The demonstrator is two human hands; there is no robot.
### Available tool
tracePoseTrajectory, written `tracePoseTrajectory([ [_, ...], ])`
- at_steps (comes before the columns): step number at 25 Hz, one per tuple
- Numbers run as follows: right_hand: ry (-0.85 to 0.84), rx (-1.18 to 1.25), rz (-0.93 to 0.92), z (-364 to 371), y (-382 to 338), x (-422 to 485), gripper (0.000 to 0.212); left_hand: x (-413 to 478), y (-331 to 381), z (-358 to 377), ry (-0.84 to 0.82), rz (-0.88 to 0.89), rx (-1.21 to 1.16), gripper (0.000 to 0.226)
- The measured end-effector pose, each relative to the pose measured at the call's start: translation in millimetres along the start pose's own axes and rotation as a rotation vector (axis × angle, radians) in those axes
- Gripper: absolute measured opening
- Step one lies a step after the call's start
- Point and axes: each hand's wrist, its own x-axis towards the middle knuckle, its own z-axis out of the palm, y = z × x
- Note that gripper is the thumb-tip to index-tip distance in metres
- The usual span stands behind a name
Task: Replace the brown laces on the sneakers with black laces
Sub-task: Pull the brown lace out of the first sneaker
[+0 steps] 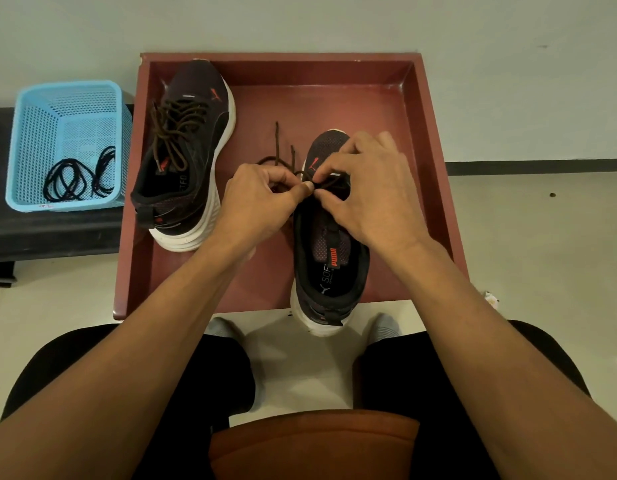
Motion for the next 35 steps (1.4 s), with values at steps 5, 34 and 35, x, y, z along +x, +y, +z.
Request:
tracePoseTrajectory([
  [5,0.011,-0.056,0.006,1.2,-2.5,-0.2,0.015,-0.5,-0.1,-0.1,0.020,0.025,0.011,0.012],
  [34,-0.007,-0.104,0.038,-7.3,5.5,2.8,0.014,-0.6,0.6,-0.2,0.058,0.007,0.032,0.014],
  [35,0.006,-0.057,0.081,-13.0,13.2,2.9,0.013,-0.5,0.6,-0.1,0.062,0.004,0.034,0.015],
])
